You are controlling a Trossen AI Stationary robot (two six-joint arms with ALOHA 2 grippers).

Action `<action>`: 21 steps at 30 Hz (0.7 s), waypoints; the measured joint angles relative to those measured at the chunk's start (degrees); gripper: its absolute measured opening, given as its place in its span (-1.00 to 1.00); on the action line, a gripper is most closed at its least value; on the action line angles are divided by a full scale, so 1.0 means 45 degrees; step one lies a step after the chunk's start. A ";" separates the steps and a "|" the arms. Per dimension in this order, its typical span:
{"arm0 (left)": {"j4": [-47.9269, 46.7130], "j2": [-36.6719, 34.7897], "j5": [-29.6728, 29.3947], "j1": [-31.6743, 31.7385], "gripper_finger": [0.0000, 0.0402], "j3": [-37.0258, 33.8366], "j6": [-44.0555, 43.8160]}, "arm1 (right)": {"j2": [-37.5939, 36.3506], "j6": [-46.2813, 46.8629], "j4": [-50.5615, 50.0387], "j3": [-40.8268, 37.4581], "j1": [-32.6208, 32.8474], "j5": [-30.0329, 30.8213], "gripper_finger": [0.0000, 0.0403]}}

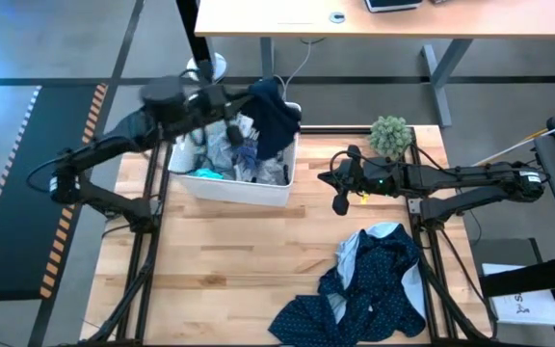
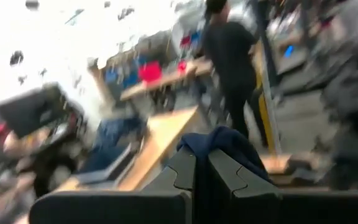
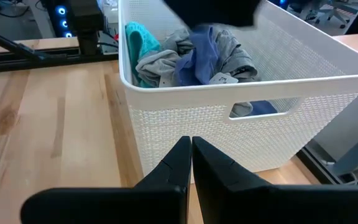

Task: Sort clothes
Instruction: Put the boxers into the bin

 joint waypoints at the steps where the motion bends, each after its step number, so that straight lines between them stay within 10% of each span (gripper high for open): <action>1: -0.0204 0.0187 0.0000 0.0243 -1.00 0.0017 -0.0137 | 0.0000 0.0000 -0.0004 -0.0009 0.0023 0.0004 -1.00; 21: 0.1120 0.2033 -0.0005 0.2175 -1.00 -0.5377 -0.2433 | 0.0010 0.0121 -0.0005 -0.0048 0.0663 0.0034 -1.00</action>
